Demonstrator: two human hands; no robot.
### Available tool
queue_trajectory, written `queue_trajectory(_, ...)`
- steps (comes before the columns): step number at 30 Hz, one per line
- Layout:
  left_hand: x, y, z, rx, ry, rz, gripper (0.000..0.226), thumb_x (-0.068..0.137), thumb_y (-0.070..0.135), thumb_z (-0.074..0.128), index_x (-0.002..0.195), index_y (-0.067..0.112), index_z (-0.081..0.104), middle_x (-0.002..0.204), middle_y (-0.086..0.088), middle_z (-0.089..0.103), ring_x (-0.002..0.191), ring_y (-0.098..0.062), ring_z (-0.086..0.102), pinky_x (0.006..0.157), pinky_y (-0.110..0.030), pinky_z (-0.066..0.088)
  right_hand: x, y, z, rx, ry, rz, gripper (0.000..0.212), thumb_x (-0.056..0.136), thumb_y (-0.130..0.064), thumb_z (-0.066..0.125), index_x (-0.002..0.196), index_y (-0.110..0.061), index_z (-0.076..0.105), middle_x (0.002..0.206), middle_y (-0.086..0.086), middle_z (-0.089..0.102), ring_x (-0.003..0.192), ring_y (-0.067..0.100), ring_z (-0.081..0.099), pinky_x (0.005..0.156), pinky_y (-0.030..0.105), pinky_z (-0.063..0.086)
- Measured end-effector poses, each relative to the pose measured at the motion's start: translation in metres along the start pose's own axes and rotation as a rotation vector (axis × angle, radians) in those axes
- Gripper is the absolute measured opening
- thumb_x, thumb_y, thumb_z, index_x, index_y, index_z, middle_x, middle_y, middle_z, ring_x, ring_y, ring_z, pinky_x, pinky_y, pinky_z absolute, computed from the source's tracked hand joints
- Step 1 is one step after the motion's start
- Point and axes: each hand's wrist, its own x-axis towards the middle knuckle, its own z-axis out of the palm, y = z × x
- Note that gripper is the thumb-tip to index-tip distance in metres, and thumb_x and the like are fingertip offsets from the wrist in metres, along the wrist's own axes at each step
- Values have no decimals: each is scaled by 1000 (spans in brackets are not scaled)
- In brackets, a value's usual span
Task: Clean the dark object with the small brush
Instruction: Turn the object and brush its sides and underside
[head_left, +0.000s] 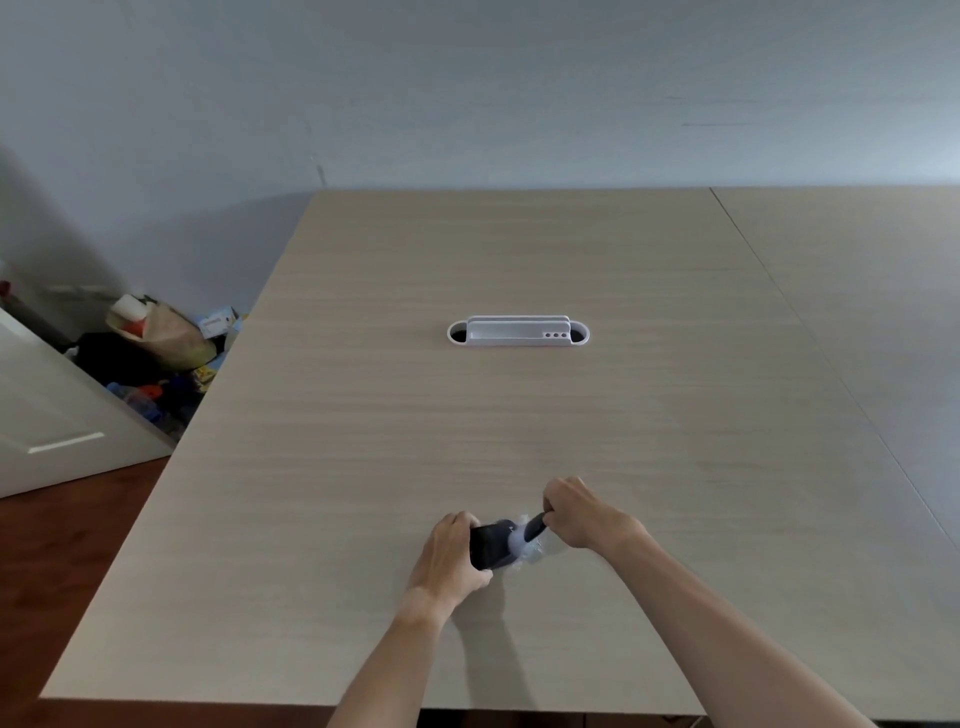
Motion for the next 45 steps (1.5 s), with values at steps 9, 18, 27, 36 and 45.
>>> queue_trajectory(9,1,1,-2,-18,4,28,34,61,17,70,90,13,53,97,-4,61,97,-24,55,68,-22,34,-13,12,26,55,-42,-147,10,76,-5,51,76,-6,60,91,17,63,76,25,52,70,32,45)
queue_trajectory(18,-3,1,-4,-73,-34,-45,55,61,21,76,107,17,46,106,1,57,107,-21,53,79,-27,47,17,-30,16,100,-11,-143,15,85,-7,46,85,-5,61,96,16,61,85,31,57,76,42,51)
queue_trajectory(27,-4,4,-7,-94,-56,-101,84,62,21,78,132,18,32,120,-4,56,110,-24,57,87,-33,52,25,-29,5,-90,-4,-107,15,88,-2,46,96,-2,58,109,19,58,99,37,59,83,45,53)
queue_trajectory(36,-5,1,-4,-66,-43,-52,77,61,25,77,123,21,32,109,-4,57,104,-23,56,81,-34,53,5,-12,5,-124,26,-133,18,83,6,43,77,-10,50,92,12,50,81,35,56,67,35,41)
queue_trajectory(45,-3,-4,-4,-76,-62,-14,78,59,25,82,119,17,33,102,-5,61,100,-25,57,80,-35,51,-17,-11,18,-79,53,-221,12,84,4,48,82,-3,58,103,15,54,91,35,59,69,38,45)
